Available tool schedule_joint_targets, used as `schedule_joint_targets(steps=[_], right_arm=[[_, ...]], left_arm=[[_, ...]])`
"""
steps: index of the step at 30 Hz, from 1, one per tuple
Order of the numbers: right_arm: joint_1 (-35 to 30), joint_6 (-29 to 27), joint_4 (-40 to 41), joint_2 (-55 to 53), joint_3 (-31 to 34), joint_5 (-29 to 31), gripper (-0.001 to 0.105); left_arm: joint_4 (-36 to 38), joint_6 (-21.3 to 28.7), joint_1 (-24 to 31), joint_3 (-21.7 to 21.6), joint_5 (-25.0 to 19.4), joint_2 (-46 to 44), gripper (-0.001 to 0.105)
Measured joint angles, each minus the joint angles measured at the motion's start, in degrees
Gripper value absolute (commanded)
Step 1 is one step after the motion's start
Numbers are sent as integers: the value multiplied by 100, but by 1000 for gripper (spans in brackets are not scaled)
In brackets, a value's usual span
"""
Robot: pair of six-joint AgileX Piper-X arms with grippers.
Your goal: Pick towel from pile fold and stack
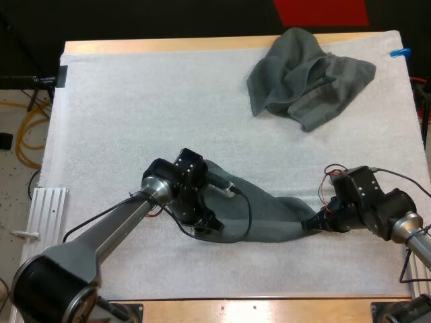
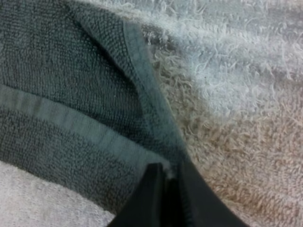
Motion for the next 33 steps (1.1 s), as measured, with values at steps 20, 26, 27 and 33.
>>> schedule_joint_targets(steps=[20, 26, 27, 33], right_arm=[[0, 89, 0, -21, 0, 0, 0], [0, 89, 26, -563, -280, 318, 0], [0, 89, 26, -695, -376, 453, 0], [0, 89, 9, -1402, -1105, 759, 0]], left_arm=[[-190, -14, 0, 0, 3, -332, 0], [186, -24, 0, -181, 3, -1487, 0], [235, -24, 0, -233, 3, -1681, 0], [463, -46, 0, -857, 91, -2642, 0]])
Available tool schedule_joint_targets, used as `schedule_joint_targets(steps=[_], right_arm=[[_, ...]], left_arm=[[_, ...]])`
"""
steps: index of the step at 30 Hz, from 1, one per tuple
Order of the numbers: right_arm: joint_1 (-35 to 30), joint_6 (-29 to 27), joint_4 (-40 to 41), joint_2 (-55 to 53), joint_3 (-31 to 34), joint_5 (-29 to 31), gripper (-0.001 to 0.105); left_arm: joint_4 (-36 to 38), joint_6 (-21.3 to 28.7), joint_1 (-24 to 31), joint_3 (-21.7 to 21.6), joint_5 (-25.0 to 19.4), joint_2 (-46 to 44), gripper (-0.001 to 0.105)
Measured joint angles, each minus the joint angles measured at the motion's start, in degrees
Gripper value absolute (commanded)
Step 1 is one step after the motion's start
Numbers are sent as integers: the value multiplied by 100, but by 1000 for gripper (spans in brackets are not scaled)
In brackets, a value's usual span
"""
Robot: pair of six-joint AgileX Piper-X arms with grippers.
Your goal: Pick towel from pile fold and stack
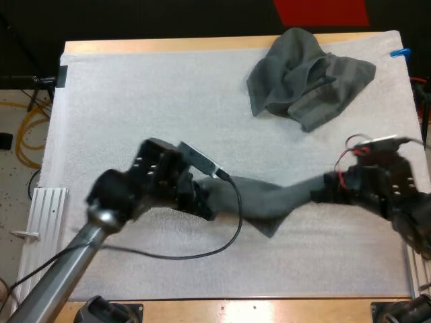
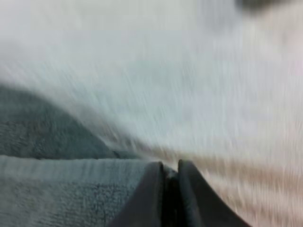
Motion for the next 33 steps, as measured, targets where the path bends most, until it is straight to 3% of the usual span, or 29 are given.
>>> schedule_joint_targets(steps=[7, 16, 20, 25, 29, 33], right_arm=[[0, 13, 244, -721, -832, -189, 0], [0, 297, 1837, -1082, -1221, -918, 0], [0, 348, 2482, -1094, -1221, -1434, 0], [0, 481, 2576, -851, -1119, -1516, 0], [0, 734, 1900, -204, -644, -1075, 0], [0, 768, 714, 852, -210, -650, 0]], left_arm=[[309, -126, 0, -861, 13, -829, 0], [1138, -394, 0, -658, 708, -1060, 0], [1307, -596, 0, -322, 1082, -1144, 0], [1141, -889, 0, 419, 1230, -1249, 0], [187, -1239, 68, 1309, 1079, -1190, 0], [-1079, -1311, 437, 1992, 797, -777, 0]])
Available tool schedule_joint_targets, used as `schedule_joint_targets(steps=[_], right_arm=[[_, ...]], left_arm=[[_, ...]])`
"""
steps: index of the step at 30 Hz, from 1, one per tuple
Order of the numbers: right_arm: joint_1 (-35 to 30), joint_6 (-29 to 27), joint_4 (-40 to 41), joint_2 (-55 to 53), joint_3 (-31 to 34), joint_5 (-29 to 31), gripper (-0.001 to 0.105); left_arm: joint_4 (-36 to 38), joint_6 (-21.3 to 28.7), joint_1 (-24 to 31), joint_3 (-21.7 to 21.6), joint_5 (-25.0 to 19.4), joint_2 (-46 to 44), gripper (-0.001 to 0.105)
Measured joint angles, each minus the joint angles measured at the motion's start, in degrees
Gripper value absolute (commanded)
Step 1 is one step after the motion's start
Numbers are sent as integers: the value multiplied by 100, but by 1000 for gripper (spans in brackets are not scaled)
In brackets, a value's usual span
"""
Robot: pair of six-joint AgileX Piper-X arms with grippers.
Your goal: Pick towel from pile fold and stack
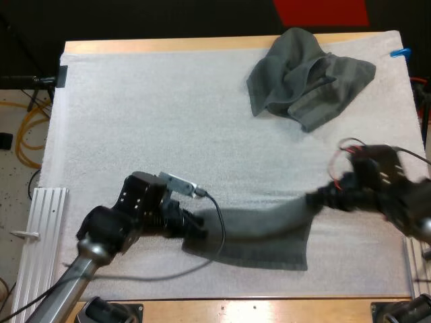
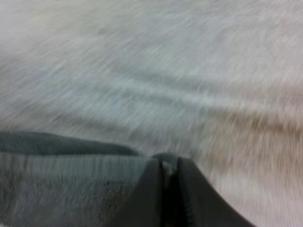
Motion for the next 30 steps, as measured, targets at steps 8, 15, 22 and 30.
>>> schedule_joint_targets(steps=[8, 15, 22, 30], right_arm=[[0, 3, -2668, 1986, 79, 457, 0], [0, 9, -4263, 2814, 79, 799, 0], [0, 9, -4950, 3033, 79, 1030, 0], [0, 51, -4971, 3033, 35, 1466, 53]], left_arm=[[-2567, 777, 825, 391, -64, 1685, 0], [-4169, 901, 1052, 391, -79, 2744, 0], [-4988, 901, 1052, 391, -83, 3042, 2], [-5247, 901, 1052, 58, -110, 3042, 60]])
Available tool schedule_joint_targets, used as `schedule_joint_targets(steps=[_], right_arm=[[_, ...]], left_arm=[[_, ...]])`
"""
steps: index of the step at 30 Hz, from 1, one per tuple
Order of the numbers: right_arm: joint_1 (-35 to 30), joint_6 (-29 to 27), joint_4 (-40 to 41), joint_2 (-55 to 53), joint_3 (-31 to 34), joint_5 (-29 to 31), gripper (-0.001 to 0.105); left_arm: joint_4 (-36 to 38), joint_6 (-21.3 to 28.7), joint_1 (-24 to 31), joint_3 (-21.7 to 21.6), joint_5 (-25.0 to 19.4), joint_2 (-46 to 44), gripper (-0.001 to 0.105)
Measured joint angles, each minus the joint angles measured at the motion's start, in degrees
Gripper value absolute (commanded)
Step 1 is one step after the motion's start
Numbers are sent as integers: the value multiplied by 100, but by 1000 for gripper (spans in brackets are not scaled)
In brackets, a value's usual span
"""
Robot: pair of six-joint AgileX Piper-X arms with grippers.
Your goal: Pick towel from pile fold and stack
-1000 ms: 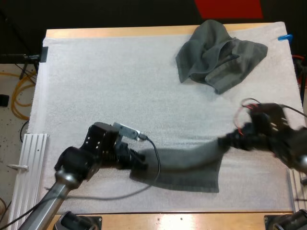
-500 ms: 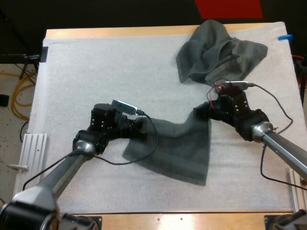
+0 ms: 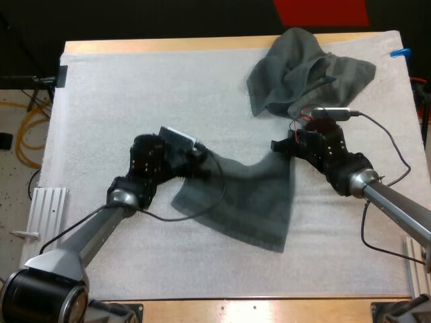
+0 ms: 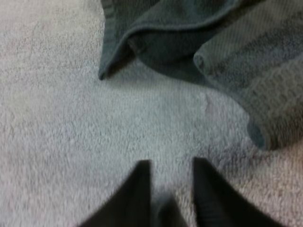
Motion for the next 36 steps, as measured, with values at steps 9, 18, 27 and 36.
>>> schedule_joint_targets(steps=[9, 18, 27, 36], right_arm=[[0, -45, 343, -399, -398, 377, 71], [29, -216, 2050, -2169, -420, 390, 71], [744, 258, 4041, -3590, -420, 390, 71], [1917, 1898, 5019, -4271, 188, 254, 71]], left_arm=[[1091, 0, 0, -1200, -24, -129, 76], [2822, 629, 0, -1426, -405, -1498, 72], [4397, 821, 0, -1426, -600, -3028, 72], [5684, 856, 0, -1412, -600, -4289, 72]])
